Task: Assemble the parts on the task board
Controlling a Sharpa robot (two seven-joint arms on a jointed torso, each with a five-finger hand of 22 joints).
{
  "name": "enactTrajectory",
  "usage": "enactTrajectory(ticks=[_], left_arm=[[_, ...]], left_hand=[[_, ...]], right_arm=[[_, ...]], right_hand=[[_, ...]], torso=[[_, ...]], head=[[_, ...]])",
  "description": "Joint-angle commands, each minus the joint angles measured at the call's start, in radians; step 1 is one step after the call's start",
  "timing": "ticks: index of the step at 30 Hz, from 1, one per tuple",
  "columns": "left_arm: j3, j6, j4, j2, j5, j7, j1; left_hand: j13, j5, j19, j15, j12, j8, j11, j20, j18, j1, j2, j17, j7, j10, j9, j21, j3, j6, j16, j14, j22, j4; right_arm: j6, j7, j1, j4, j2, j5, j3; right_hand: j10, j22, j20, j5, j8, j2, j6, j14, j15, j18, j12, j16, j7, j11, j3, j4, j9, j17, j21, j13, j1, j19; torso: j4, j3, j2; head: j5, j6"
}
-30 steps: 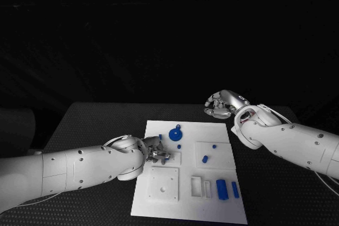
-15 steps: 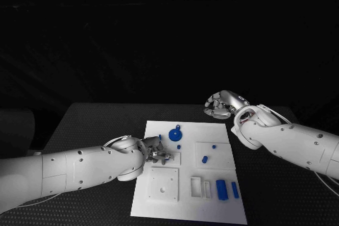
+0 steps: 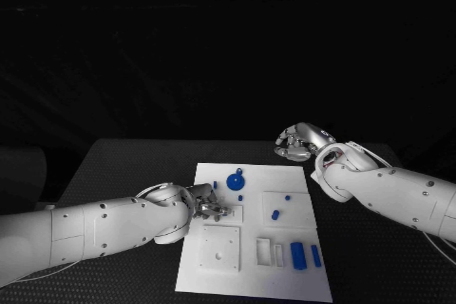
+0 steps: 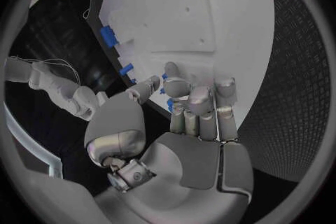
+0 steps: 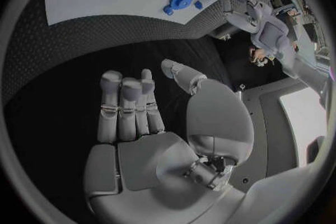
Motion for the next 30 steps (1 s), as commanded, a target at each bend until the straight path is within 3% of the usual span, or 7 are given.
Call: enactTrajectory(ticks=[1,6,8,14,20,23,30], left_arm=[[0.008,0.001,0.016,-0.010,0.031,0.018,0.002],[0.016,0.027,0.028,-0.023,0.090,0.020,0.023],[0.043,0.044,0.026,-0.024,0.110,0.015,0.025],[0.071,0.084,0.018,-0.039,0.183,0.026,0.070],[0.076,0.162,-0.050,-0.022,0.203,0.033,0.127],[0.076,0.193,-0.106,0.000,0.199,0.030,0.136],[0.076,0.287,-0.201,0.046,0.109,0.007,0.143]], left_hand=[[-0.002,-0.003,0.005,-0.007,0.002,0.005,-0.003,-0.120,0.017,0.003,-0.027,-0.002,0.001,0.004,0.001,0.002,0.008,-0.011,0.003,0.001,0.007,0.020],[-0.004,-0.003,0.004,-0.007,0.000,-0.004,0.000,-0.119,0.017,0.005,-0.055,-0.004,0.005,0.003,-0.002,0.003,0.006,-0.023,0.002,-0.001,0.006,0.041],[-0.006,-0.003,0.001,-0.008,-0.003,-0.021,0.003,-0.118,0.017,0.012,-0.059,-0.006,0.012,0.000,-0.010,0.002,0.002,-0.044,-0.001,-0.005,0.006,0.044],[-0.015,-0.003,-0.012,-0.012,-0.024,-0.054,0.012,-0.116,0.017,0.042,-0.060,-0.017,0.023,-0.016,-0.025,-0.006,-0.013,-0.069,-0.022,-0.022,0.003,0.036],[-0.035,-0.003,-0.051,0.003,-0.074,-0.102,0.034,-0.103,0.005,0.097,-0.025,-0.042,0.048,-0.073,-0.037,-0.042,-0.023,-0.133,-0.075,-0.070,-0.012,0.009],[-0.047,-0.002,-0.082,0.020,-0.104,-0.125,0.050,-0.091,-0.008,0.126,0.004,-0.056,0.065,-0.107,-0.043,-0.071,-0.034,-0.169,-0.108,-0.102,-0.022,-0.018],[-0.060,-0.003,-0.107,0.039,-0.137,-0.158,0.070,-0.081,-0.022,0.128,0.019,-0.080,0.086,-0.150,-0.050,-0.100,-0.056,-0.224,-0.145,-0.130,-0.032,-0.025]], right_arm=[[0.009,0.008,-0.001,-0.002,0.000,0.000,0.000],[0.008,0.008,-0.001,-0.004,0.000,0.001,0.000],[0.008,0.008,-0.001,-0.005,0.000,0.002,0.000],[0.008,0.008,-0.002,-0.009,-0.001,0.004,0.000],[0.008,0.009,-0.002,-0.012,0.001,0.005,0.000],[0.009,0.009,-0.002,-0.013,0.003,0.006,0.000],[0.010,0.010,-0.002,-0.018,0.005,0.010,0.000]], right_hand=[[-0.009,0.002,-0.003,0.005,-0.007,0.001,0.005,-0.005,-0.001,0.030,0.004,-0.004,0.012,0.000,-0.004,0.000,0.002,0.002,-0.006,-0.002,-0.010,-0.005],[-0.009,0.002,-0.003,0.005,-0.007,0.001,0.005,-0.005,-0.001,0.030,0.004,-0.004,0.013,0.000,-0.004,0.001,0.002,0.002,-0.006,-0.002,-0.010,-0.005],[-0.010,0.002,-0.003,0.005,-0.007,0.001,0.005,-0.005,-0.001,0.030,0.004,-0.004,0.013,0.000,-0.004,0.001,0.002,0.002,-0.006,-0.002,-0.010,-0.006],[-0.010,0.002,-0.003,0.005,-0.007,0.001,0.004,-0.005,-0.001,0.030,0.004,-0.004,0.013,0.000,-0.005,0.001,0.002,0.002,-0.007,-0.002,-0.011,-0.006],[-0.010,0.002,-0.003,0.005,-0.008,0.001,0.004,-0.005,-0.001,0.030,0.004,-0.004,0.013,0.000,-0.005,0.001,0.001,0.002,-0.007,-0.002,-0.012,-0.006],[-0.010,0.002,-0.003,0.006,-0.008,0.001,0.003,-0.005,-0.001,0.030,0.004,-0.005,0.013,0.000,-0.005,0.001,0.001,0.002,-0.007,-0.002,-0.012,-0.006],[-0.010,0.002,-0.003,0.007,-0.010,0.001,0.000,-0.005,0.000,0.030,0.004,-0.005,0.014,0.001,-0.006,0.000,0.001,0.002,-0.007,-0.003,-0.012,-0.006]], torso=[[0.0004,0.0006,-0.001],[0.0001,0.0007,0.000],[-0.0002,0.0003,0.000],[-0.0006,-0.0006,0.000],[0.0007,0.0007,0.000],[0.0005,0.0007,0.000],[-0.0011,0.0000,0.001]], head=[[0.001,0.003],[0.000,0.007],[0.000,0.009],[-0.002,0.012],[0.000,0.021],[0.001,0.025],[0.003,0.027]])
